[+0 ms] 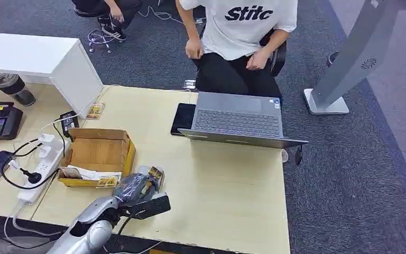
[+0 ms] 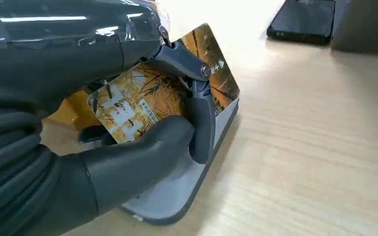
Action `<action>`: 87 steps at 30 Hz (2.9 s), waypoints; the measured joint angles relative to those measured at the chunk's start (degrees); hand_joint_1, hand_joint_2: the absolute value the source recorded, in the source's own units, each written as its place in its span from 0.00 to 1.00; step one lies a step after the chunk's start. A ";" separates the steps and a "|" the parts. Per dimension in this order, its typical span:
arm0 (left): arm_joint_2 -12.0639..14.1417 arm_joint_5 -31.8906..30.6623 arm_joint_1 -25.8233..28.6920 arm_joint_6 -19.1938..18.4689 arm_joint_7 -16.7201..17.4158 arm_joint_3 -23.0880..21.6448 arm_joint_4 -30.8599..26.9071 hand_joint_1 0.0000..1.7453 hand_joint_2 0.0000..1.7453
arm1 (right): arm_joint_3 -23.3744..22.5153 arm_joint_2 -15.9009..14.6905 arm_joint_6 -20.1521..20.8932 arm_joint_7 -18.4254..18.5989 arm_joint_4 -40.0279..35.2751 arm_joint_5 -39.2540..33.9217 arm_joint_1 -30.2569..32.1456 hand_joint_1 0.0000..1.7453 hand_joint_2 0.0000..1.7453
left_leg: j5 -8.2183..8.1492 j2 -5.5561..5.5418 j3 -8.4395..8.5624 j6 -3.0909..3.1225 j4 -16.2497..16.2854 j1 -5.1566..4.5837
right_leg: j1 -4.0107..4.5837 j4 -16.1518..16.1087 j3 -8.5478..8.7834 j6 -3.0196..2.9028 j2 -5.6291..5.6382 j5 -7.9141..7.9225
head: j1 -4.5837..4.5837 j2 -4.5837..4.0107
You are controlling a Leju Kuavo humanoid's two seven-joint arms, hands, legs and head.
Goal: Pass the card to the sensor for recognition and then transmit it.
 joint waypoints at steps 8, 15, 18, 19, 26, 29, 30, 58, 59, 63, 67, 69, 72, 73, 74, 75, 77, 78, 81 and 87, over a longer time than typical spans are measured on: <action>0.35 0.15 0.00 0.00 0.00 -0.04 0.11 1.00 1.00 | 0.13 -0.11 0.00 0.00 0.31 0.00 0.00 0.00 1.00 | 0.00 -0.01 0.01 0.00 0.01 0.00 | -0.01 0.00 0.02 0.01 -0.01 0.01 | 0.00 0.00; 0.94 1.05 0.13 -1.44 0.90 -0.04 0.13 1.00 1.00 | 0.55 -0.11 0.00 0.13 0.68 0.07 -0.01 0.00 1.00 | 0.00 -0.03 0.01 0.00 0.00 0.00 | 0.00 0.00 0.04 0.00 -0.02 0.00 | 0.02 0.00; 1.77 2.06 0.20 -2.78 1.71 -0.04 0.11 1.00 1.00 | 0.83 -0.11 0.00 0.15 0.83 0.07 -0.01 0.00 1.00 | 0.00 -0.03 0.03 0.00 -0.02 0.00 | 0.00 0.00 0.04 0.00 -0.02 0.00 | 0.00 0.00; 2.01 2.57 0.19 -3.26 2.14 -0.04 0.11 1.00 1.00 | 0.85 -0.13 0.00 0.20 0.90 0.07 -0.01 0.00 1.00 | 0.00 -0.03 0.04 0.00 -0.03 0.00 | 0.00 0.00 0.06 0.00 -0.03 0.00 | 0.02 0.00; 3.10 3.23 0.14 -3.50 3.54 -0.04 0.11 1.00 1.00 | 0.96 -0.22 0.00 0.20 1.20 0.00 0.00 0.00 1.00 | 0.00 -0.02 0.19 0.00 -0.04 0.00 | -0.01 0.00 0.22 0.00 -0.03 0.00 | 0.00 0.00; 3.08 2.62 0.15 -1.85 3.56 -0.04 0.13 1.00 1.00 | 1.20 -0.22 0.00 0.35 1.25 0.64 0.03 0.00 1.00 | 0.00 -0.02 0.23 0.00 -0.04 0.00 | 0.00 0.00 0.24 0.00 -0.02 0.00 | 0.00 0.00; 3.08 2.03 0.22 -0.48 3.19 0.02 0.13 1.00 1.00 | 1.51 -0.22 0.00 0.79 1.31 1.38 0.06 0.00 1.00 | 0.00 -0.02 0.23 0.00 -0.03 0.00 | 0.00 0.00 0.24 0.00 -0.02 0.00 | 0.02 0.00; 0.17 -6.88 -6.25 10.54 0.15 8.63 -1.64 1.00 1.00 | 2.32 -0.22 0.00 0.98 1.73 1.86 0.47 0.00 1.00 | 0.01 -0.03 0.20 0.00 -0.01 0.00 | 0.00 0.00 0.19 0.00 -0.02 0.00 | 0.00 0.00; 0.13 -6.88 -6.25 10.53 0.15 8.66 -1.64 1.00 1.00 | 2.32 -0.22 0.00 0.98 1.73 1.86 0.46 0.00 1.00 | 0.01 -0.03 0.20 0.00 -0.01 0.00 | 0.00 0.00 0.19 0.00 -0.02 0.00 | 0.00 0.00; 0.02 -6.88 -6.25 10.53 0.15 8.66 -1.77 1.00 1.00 | 2.32 -0.22 0.00 0.98 1.73 1.86 0.46 0.00 1.00 | 0.01 -0.03 0.19 0.00 -0.01 0.00 | 0.00 0.00 0.19 0.00 -0.02 0.00 | 0.00 0.00; 0.00 -6.88 -6.33 10.56 0.15 8.68 -1.83 1.00 1.00 | 2.32 -0.22 0.00 0.98 1.71 1.86 0.46 0.00 1.00 | 0.01 -0.03 0.19 0.00 0.00 0.00 | 0.00 0.00 0.19 0.00 -0.02 0.00 | 0.00 0.00; -0.04 -6.88 -6.33 10.56 0.15 8.68 -1.83 1.00 1.00 | 2.32 -0.22 0.00 0.98 1.71 1.86 0.46 0.00 1.00 | 0.00 -0.03 0.19 0.00 -0.01 0.00 | 0.00 0.00 0.19 0.00 -0.02 0.00 | 0.00 0.00; -0.15 -6.89 -6.33 10.56 0.15 8.68 -1.86 1.00 1.00 | 2.32 -0.22 0.00 0.98 1.71 1.86 0.46 0.00 1.00 | 0.00 -0.03 0.19 0.00 -0.01 0.00 | 0.00 0.00 0.19 0.00 -0.02 0.00 | 0.00 0.00; -0.18 -6.88 -6.33 10.56 0.15 8.68 -1.86 1.00 1.00 | 2.32 -0.22 0.00 0.98 1.71 1.86 0.46 0.00 1.00 | 0.00 -0.03 0.19 0.00 -0.01 0.00 | 0.00 0.00 0.19 0.00 -0.02 0.00 | 0.02 0.00; -0.20 -6.89 -6.34 10.64 0.09 8.68 -1.86 1.00 1.00 | 2.32 -0.22 0.00 0.98 1.71 1.86 0.46 0.00 1.00 | 0.00 -0.03 0.19 0.00 -0.01 0.00 | 0.00 0.00 0.19 0.00 -0.02 0.00 | 0.00 0.00; -0.20 -6.93 -6.34 10.84 -0.15 8.68 -1.86 1.00 1.00 | 2.32 -0.22 0.00 0.98 1.71 1.86 0.46 0.00 1.00 | 0.00 -0.03 0.19 0.00 -0.01 0.00 | 0.00 0.00 0.19 0.00 -0.02 0.00 | 0.00 0.00; -0.17 -7.04 -6.47 11.15 -0.46 8.72 -1.86 1.00 1.00 | 2.32 -0.22 0.00 0.98 1.71 1.88 0.46 0.00 1.00 | 0.01 -0.03 0.19 0.00 -0.01 0.00 | 0.00 0.00 0.19 0.00 -0.02 0.00 | 0.00 0.00; -0.13 -7.06 -6.57 11.32 -0.55 8.83 -1.86 1.00 1.00 | 2.32 -0.22 0.00 1.01 1.71 1.88 0.46 0.00 1.00 | 0.01 -0.03 0.19 0.00 -0.01 0.00 | 0.00 0.00 0.19 0.00 -0.02 0.00 | 0.02 0.00; -0.04 -7.17 -7.11 11.56 -0.87 9.68 -1.86 1.00 1.00 | 2.32 -0.22 0.00 0.98 1.71 1.90 0.47 0.00 1.00 | 0.01 -0.03 0.19 0.00 -0.01 0.00 | 0.00 0.00 0.19 0.00 -0.02 0.00 | 0.02 0.00; 1.49 -8.24 -10.59 12.68 0.05 11.65 -1.86 0.00 0.00 | 2.32 -0.22 0.00 0.81 1.71 1.88 0.45 0.00 1.00 | 0.01 -0.03 0.19 -0.01 0.00 0.01 | 0.01 0.01 0.19 0.00 -0.01 0.01 | 0.00 0.00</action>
